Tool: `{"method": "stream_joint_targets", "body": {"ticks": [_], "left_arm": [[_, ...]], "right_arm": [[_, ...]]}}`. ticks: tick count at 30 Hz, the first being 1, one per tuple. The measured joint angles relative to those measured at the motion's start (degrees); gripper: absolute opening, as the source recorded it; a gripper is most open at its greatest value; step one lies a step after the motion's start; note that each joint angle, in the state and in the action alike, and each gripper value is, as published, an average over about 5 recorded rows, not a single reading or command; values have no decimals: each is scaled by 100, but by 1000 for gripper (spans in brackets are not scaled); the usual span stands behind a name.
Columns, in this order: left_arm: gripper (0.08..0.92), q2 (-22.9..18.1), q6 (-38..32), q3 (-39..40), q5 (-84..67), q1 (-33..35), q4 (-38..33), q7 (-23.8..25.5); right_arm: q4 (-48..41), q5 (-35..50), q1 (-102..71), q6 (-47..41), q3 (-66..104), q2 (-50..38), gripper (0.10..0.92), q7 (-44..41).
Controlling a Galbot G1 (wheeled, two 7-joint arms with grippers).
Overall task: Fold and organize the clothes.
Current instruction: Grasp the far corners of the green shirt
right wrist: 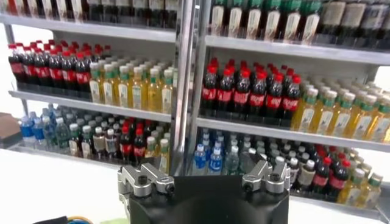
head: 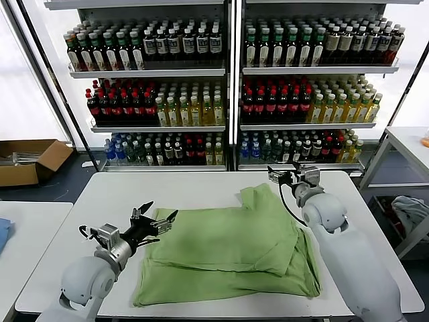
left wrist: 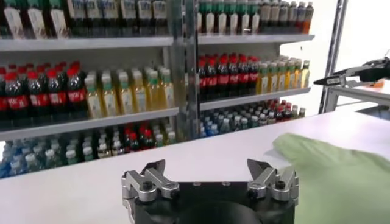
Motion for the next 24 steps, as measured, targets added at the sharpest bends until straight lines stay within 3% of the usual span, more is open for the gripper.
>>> {"method": "stream_joint_targets", "body": {"ticks": [24], "left_arm": [[823,-255,113,595,430,-1031,1723,-282]], "right_arm": [[-1476,-509,208,6,250,906,823,-168]]}}
